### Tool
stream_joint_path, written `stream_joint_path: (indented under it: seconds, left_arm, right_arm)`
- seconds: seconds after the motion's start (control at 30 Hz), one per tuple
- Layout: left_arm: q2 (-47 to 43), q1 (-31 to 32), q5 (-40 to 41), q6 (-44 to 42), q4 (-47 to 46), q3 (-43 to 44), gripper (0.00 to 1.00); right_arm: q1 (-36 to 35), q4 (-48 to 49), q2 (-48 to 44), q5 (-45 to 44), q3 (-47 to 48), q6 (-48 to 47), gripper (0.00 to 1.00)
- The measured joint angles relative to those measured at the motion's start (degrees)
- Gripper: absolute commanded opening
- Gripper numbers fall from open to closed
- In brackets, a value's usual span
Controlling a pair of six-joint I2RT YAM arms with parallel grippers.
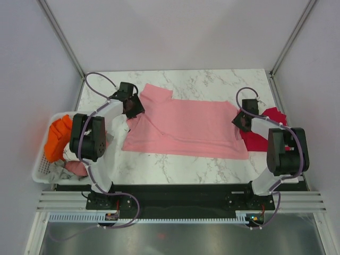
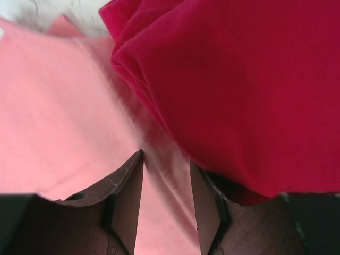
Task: Fold and stack the t-shirts
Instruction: Fold the tshirt
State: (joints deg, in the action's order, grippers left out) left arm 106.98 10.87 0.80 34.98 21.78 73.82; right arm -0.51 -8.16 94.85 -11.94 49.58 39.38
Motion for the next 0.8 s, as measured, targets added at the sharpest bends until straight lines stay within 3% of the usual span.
stream_joint_path:
  seconds: [0.33, 0.8]
  left_arm:
    - [5.86, -2.21, -1.03, -1.75, 0.61, 3.26, 0.58]
    - [8.63, -3.8, -2.54, -2.95, 1.84, 7.28, 0.57]
  right_arm:
    - [5.73, 4.61, 5.99, 1.55, 5.2, 1.27, 0.52]
    - [5.92, 7.1, 12.46, 9.27, 12.46, -1.79, 0.59]
